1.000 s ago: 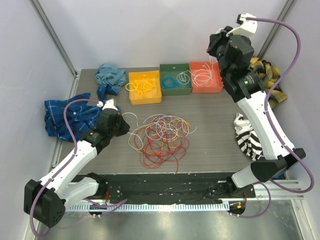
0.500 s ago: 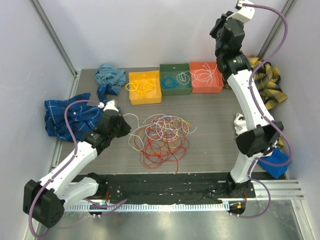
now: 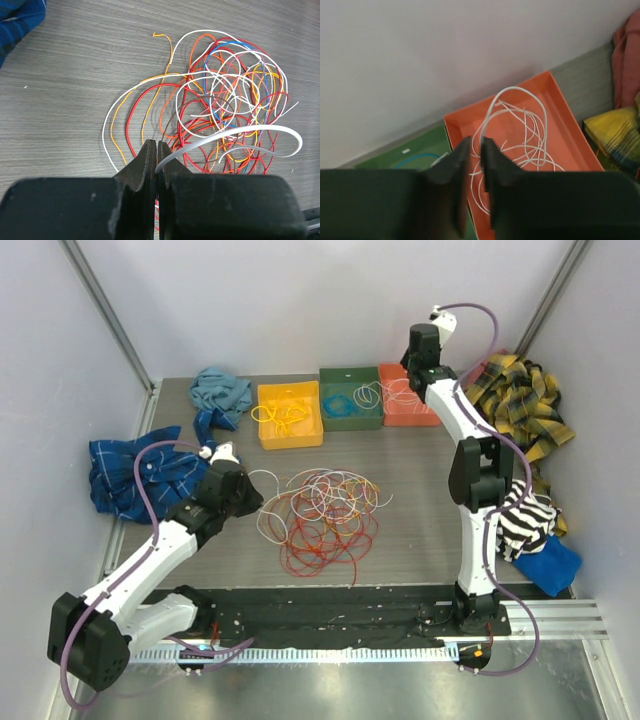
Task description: Untangle the cables
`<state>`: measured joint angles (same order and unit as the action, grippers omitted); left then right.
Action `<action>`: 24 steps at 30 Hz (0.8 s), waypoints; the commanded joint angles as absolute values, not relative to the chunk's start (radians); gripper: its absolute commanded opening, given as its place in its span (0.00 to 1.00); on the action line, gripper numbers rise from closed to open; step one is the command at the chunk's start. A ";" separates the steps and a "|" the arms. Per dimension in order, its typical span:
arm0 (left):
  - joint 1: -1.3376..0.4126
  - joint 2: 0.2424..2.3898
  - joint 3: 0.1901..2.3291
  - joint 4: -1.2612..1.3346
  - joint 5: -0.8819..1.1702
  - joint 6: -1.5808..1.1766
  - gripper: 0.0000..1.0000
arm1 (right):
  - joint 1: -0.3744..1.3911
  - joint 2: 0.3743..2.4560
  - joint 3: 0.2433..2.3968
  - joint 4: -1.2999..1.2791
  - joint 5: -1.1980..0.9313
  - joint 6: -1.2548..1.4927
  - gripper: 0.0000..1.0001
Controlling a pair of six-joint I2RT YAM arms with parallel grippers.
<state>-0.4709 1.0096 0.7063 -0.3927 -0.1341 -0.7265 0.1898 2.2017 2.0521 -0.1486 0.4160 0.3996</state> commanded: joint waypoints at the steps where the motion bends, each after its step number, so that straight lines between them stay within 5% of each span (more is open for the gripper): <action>1: -0.472 1.023 0.706 -0.350 -0.127 -0.730 0.00 | 0.192 2.212 2.065 -0.136 0.385 0.417 0.44; 2: -0.472 1.025 0.706 -0.344 -0.127 -0.730 0.00 | 0.192 2.215 2.065 -0.140 0.387 0.416 0.60; 3: -0.474 1.026 0.707 -0.344 -0.124 -0.730 0.00 | 0.193 2.211 2.062 -0.141 0.391 0.413 0.65; 9: -0.477 1.032 0.713 -0.339 -0.120 -0.736 0.00 | 0.198 2.122 2.037 -0.132 0.394 0.407 0.80; 14: -0.483 1.040 0.703 -0.321 -0.117 -0.750 0.00 | 0.242 2.114 2.025 -0.147 0.313 0.416 0.75; 19: -0.492 1.061 0.701 -0.314 -0.104 -0.756 0.00 | 0.282 2.218 2.058 -0.182 0.233 0.449 0.55; 24: -0.495 1.062 0.693 -0.318 -0.110 -0.753 0.00 | 0.333 2.301 2.109 -0.202 0.183 0.427 0.51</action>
